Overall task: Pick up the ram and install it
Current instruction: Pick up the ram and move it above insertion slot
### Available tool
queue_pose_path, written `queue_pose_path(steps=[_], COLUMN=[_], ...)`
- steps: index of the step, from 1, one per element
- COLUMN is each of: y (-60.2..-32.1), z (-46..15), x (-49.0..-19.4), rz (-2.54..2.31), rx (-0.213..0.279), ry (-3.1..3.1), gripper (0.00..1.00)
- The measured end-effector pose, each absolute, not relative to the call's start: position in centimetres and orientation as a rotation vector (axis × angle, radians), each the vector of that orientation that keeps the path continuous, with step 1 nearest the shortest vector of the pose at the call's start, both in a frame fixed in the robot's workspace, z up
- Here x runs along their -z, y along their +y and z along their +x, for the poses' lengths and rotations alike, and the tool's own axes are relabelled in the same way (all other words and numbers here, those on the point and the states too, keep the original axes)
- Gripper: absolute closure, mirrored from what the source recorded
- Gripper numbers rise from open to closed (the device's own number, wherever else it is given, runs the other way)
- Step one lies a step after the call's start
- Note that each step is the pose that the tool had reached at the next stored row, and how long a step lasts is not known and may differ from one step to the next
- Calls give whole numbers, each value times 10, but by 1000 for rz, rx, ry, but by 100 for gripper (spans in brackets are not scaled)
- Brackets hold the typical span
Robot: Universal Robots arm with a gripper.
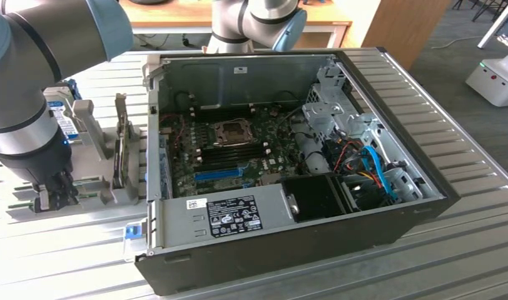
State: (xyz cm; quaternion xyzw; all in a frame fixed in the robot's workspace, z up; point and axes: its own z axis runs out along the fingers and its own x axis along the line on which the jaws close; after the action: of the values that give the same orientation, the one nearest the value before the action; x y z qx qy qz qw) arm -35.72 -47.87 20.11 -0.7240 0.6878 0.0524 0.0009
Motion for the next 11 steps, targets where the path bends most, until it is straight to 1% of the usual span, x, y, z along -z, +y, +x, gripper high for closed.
queue_pose_path(steps=[1,2,3,11], y=[-479,-479,-479,-479], z=[-357,-357,-357,-357], x=[-201,-201,-201,-201], rz=[-2273,-2273,-2273,-2273], rx=[-165,-165,-164,-165], ry=[2159,2160,2160,2159], gripper=[78,85,88,88])
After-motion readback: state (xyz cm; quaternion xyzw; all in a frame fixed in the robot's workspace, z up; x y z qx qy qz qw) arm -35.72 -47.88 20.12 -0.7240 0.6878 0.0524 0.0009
